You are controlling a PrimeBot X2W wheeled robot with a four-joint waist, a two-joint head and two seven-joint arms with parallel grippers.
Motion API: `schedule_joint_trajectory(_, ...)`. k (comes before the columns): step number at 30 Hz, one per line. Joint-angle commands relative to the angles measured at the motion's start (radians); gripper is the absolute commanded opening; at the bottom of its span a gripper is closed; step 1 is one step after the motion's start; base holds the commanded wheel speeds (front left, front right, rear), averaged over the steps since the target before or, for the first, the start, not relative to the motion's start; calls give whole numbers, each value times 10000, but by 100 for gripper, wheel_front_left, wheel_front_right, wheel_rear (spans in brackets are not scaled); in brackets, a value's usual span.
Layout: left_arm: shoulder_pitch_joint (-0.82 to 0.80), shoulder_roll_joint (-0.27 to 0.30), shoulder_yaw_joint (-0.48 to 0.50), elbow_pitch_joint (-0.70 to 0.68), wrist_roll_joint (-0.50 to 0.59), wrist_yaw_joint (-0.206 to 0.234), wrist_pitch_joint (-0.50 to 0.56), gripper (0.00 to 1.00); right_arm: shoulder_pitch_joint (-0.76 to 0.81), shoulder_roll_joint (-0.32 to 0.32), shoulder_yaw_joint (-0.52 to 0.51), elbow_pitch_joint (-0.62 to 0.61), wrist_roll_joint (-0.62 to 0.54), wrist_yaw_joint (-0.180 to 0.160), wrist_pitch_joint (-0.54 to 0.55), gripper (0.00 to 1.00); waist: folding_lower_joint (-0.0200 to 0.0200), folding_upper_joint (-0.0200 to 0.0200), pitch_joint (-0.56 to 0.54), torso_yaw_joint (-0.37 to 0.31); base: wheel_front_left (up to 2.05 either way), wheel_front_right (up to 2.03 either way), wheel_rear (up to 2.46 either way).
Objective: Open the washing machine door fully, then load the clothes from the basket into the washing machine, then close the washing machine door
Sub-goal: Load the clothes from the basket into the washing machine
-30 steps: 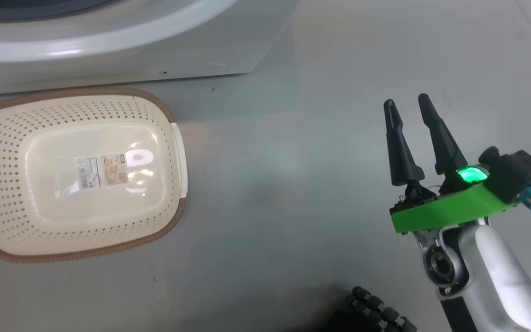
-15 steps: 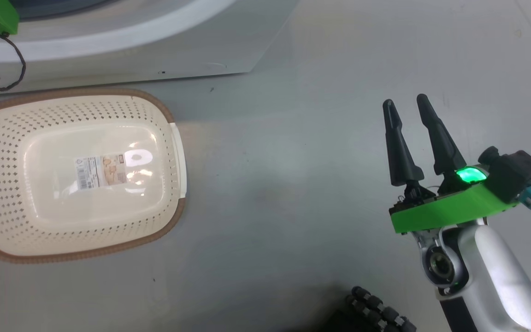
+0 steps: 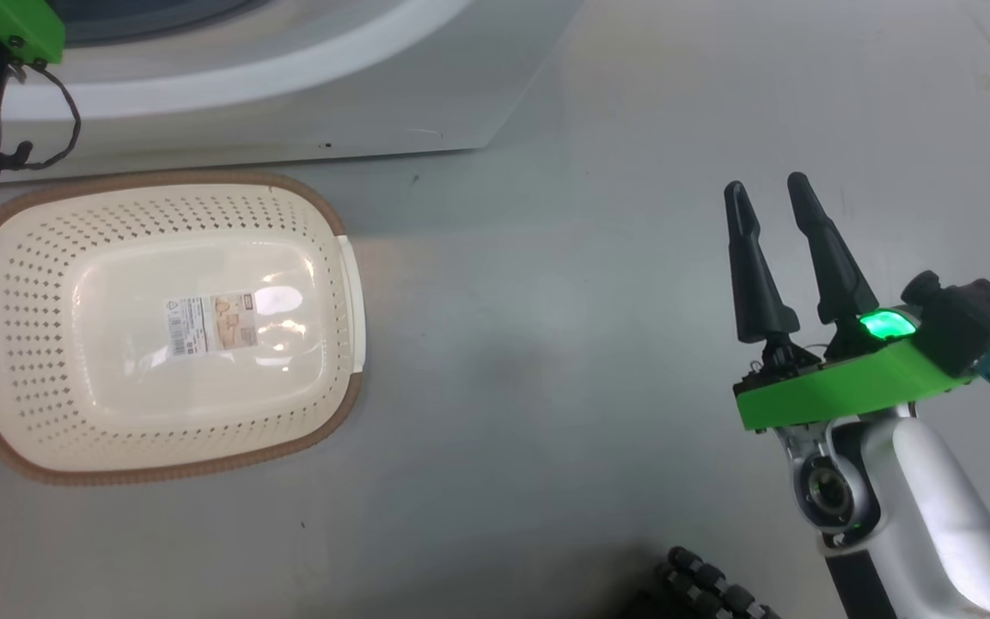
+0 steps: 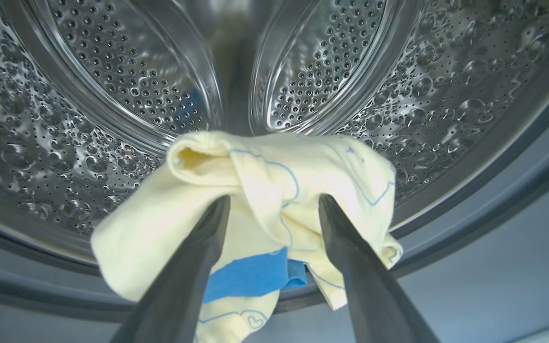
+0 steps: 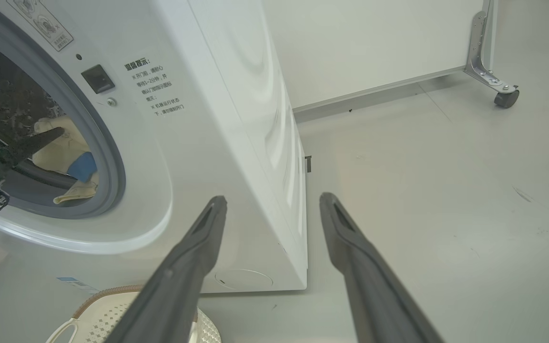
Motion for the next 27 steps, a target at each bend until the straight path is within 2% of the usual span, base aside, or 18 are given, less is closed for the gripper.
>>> schedule_joint_trajectory(1,-189,298,200,-271,-134,6,-129,100,46,-3,91,-271,-106,16,-63,100,0,0,-63,62,0,0,0)
schedule_joint_trajectory(14,1163,172,1337,-1629,331,6,-140,100,64,-3,-39,-155,-333,16,-63,100,0,0,-543,482,0,0,0)
schedule_joint_trajectory(21,2550,-279,2466,-2391,988,6,-140,100,132,-8,-155,-19,-549,16,-63,100,0,0,-1157,765,0,0,0)
schedule_joint_trajectory(27,3891,-612,3305,-3115,1704,6,-140,100,323,-258,-249,98,-562,16,-63,100,0,0,-1817,1009,0,0,0)
